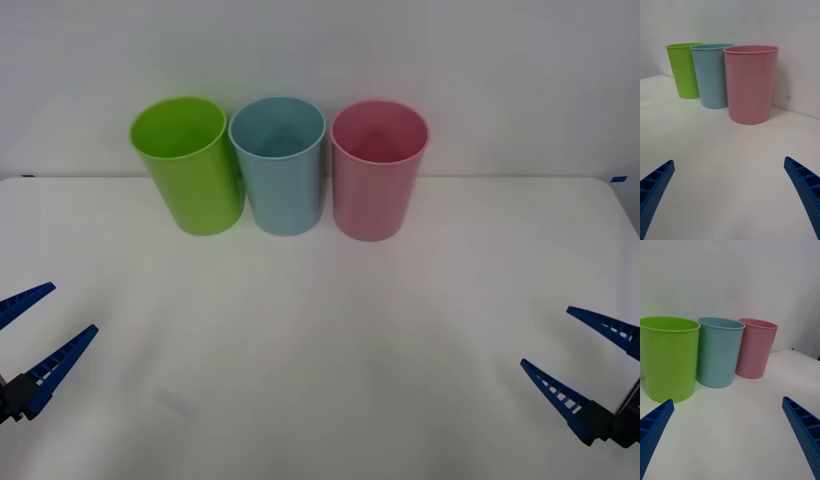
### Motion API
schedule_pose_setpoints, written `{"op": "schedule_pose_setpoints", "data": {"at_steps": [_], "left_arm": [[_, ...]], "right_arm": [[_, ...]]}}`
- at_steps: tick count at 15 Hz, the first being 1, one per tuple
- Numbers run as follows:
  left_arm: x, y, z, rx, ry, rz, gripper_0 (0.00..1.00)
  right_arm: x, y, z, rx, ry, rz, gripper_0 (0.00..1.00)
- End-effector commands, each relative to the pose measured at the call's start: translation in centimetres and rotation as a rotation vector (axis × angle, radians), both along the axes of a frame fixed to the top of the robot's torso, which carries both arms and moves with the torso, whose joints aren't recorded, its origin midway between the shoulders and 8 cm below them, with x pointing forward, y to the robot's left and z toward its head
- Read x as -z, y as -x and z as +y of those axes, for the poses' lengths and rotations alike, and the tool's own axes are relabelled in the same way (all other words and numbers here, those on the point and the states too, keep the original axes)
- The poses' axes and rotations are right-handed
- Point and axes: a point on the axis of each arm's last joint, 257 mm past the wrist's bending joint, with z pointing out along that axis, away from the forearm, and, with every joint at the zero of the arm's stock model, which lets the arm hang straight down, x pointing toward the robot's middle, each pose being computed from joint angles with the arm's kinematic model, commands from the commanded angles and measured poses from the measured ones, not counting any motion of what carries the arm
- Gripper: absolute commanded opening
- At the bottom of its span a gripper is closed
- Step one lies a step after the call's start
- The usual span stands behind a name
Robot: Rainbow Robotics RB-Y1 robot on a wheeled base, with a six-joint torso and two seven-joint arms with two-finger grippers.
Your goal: Grasp the object on the table and drop it into the matching bin: aluminum can to the light blue bin, PET bottle to the pink bin.
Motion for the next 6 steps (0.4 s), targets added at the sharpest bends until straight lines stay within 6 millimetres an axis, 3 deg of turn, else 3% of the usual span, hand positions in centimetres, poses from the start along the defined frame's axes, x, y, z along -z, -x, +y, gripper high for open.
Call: {"op": "schedule_pose_setpoints", "data": {"at_steps": [1, 6], "left_arm": [[0.00, 0.00, 0.00, 0.000, 0.000, 0.000, 1.00], [0.00, 0.00, 0.00, 0.000, 0.000, 0.000, 1.00]], "right_arm": [[0.39, 0.39, -0.14, 0.003, 0.001, 0.010, 1.00], [0.70, 0.84, -0.09, 0.000, 0.003, 0.015, 1.00]]}}
